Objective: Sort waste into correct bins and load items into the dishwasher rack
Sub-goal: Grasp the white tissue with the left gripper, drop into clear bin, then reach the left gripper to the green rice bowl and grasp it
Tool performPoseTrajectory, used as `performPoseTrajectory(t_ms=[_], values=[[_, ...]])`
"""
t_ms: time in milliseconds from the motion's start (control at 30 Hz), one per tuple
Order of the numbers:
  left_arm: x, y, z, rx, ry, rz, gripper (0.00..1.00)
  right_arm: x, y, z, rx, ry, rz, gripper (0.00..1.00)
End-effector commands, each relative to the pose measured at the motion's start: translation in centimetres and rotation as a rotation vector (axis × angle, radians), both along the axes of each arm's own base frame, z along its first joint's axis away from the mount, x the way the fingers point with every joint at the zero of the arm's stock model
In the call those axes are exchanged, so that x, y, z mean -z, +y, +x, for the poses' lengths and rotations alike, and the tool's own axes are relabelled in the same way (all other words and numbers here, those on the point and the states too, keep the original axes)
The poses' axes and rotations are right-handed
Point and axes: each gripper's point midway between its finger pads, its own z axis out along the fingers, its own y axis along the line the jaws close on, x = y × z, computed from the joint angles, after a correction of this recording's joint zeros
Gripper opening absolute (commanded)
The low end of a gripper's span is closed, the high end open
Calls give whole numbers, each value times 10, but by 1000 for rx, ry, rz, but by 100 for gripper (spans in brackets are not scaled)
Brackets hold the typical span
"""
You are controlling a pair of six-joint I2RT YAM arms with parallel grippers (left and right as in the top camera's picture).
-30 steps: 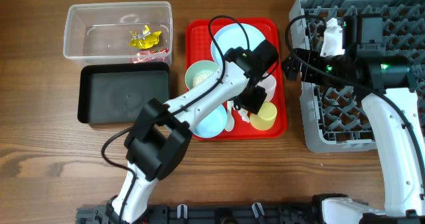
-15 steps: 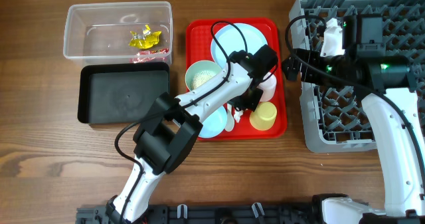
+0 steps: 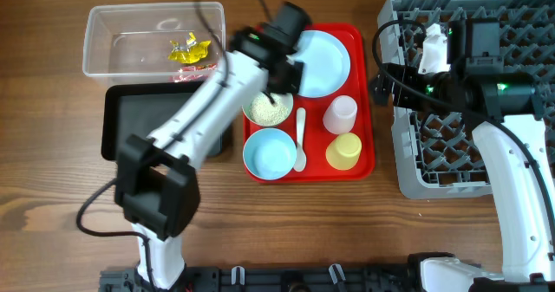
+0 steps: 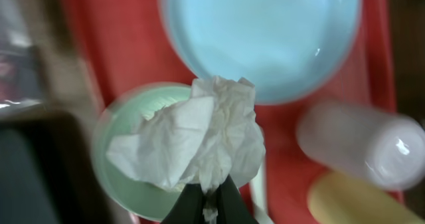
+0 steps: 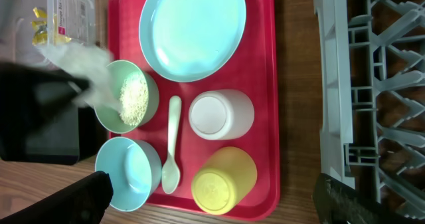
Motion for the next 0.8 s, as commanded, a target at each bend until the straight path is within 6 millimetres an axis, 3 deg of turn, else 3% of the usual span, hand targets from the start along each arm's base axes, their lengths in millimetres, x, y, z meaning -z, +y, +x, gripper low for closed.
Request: performPoseTrajectory(t_ms=[0,167,267,300,367,433,533,600,633,767], values=[[-27,81,51,-234,-111,-15,4,-5,-2,4,14,-16,-11,100],[-37,165,97,-428,-211,-44,4,-7,-2,9,15,-36,-9,100],[-36,190,109,-481,-241,-46,4,-8,-2,9,15,-38,-9,100],[-37,195,111,-491,-248,-48,28,-8,-2,9,15,-38,-9,100],[-38,197,113,-494,-255,-50,100,-8,-2,9,15,-38,-9,100],[-36,194,110,-486,-239,-52,100,-8,-2,9,15,-38,-9,100],[-28,181,97,-458,-181,-46,100,-8,-2,9,15,-38,-9,100],[-24,153,85,-384,-129,-83,100,-8,-2,9,15,-37,-9,100],[-19,121,69,-313,-76,-96,100,-7,-2,9,15,-37,-9,100],[-11,35,25,-70,-50,-6,98,-6,-2,9,15,-33,-9,100]])
